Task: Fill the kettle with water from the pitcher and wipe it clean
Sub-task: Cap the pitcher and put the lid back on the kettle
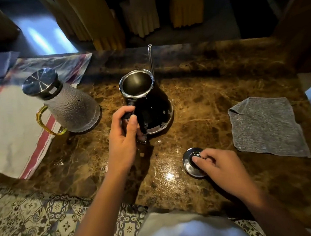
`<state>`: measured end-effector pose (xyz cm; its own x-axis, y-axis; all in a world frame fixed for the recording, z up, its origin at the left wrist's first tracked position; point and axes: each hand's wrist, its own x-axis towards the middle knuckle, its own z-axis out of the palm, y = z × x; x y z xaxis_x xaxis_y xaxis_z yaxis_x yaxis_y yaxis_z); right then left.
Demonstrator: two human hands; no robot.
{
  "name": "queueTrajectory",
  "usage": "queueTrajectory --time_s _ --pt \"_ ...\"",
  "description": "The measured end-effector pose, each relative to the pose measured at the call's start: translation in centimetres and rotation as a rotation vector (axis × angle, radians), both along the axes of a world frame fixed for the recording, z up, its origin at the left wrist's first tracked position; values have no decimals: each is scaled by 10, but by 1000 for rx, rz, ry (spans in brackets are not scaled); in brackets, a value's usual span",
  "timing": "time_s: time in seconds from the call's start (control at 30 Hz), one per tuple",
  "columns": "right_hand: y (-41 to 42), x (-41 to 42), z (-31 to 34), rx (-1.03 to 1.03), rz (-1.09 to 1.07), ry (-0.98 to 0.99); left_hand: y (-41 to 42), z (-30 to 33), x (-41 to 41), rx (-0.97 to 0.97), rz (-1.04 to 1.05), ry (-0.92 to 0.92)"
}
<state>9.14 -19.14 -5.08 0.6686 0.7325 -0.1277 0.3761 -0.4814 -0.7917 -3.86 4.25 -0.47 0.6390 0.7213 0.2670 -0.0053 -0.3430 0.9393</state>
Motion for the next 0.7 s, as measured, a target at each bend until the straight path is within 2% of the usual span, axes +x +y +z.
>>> queueTrajectory --time_s 0.13,0.3,0.7 --pt "0 7 6 57 -50 100 -2 -3 0 24 47 -17" --pt "10 18 11 76 -43 123 -6 -7 6 19 112 -37" --pt "62 44 73 190 5 -32 1 -12 3 30 83 -24"
